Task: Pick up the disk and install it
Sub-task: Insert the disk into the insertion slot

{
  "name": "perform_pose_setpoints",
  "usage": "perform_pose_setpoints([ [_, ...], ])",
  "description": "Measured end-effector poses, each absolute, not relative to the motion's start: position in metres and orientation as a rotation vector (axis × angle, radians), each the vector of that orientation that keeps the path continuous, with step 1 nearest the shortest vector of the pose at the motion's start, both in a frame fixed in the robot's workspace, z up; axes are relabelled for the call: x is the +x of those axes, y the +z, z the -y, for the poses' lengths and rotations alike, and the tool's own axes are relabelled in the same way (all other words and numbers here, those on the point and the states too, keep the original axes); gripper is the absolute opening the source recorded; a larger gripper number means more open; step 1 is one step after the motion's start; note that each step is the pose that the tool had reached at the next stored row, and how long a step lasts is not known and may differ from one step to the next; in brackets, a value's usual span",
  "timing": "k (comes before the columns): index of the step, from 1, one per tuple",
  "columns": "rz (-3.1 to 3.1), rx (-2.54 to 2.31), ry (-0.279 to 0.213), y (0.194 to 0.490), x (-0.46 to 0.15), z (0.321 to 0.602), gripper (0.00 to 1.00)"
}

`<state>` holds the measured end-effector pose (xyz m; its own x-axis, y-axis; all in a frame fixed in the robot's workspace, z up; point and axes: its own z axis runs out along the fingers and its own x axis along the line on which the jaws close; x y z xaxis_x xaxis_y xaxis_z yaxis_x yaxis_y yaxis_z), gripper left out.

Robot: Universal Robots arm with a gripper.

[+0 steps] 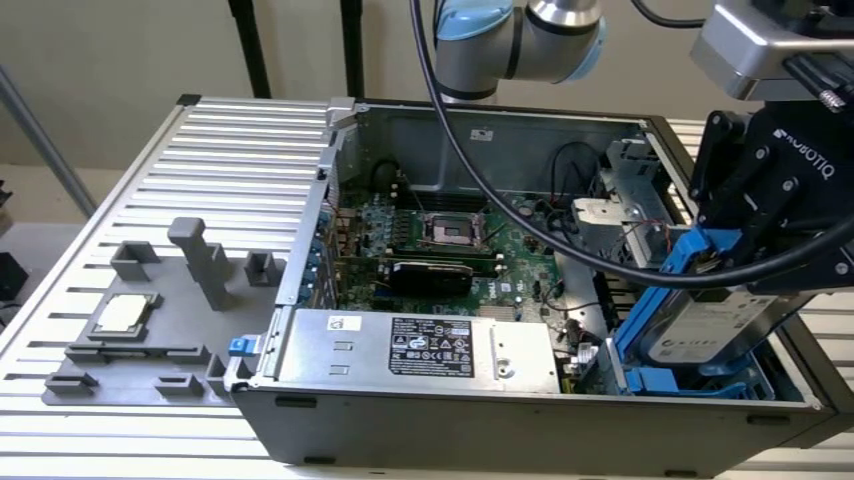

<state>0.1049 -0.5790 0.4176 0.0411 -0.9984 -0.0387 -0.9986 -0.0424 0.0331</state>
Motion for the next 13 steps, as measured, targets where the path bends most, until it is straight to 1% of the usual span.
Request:
perform_pose_setpoints([
  [9,-2.162,-2.275,0.081,0.4148,0.1052,0.5789,0.33],
  [10,-2.161,-2.276,0.081,0.4146,0.1052,0.579,0.39],
  [13,-2.158,-2.279,0.081,0.4141,0.1055,0.579,0.39],
])
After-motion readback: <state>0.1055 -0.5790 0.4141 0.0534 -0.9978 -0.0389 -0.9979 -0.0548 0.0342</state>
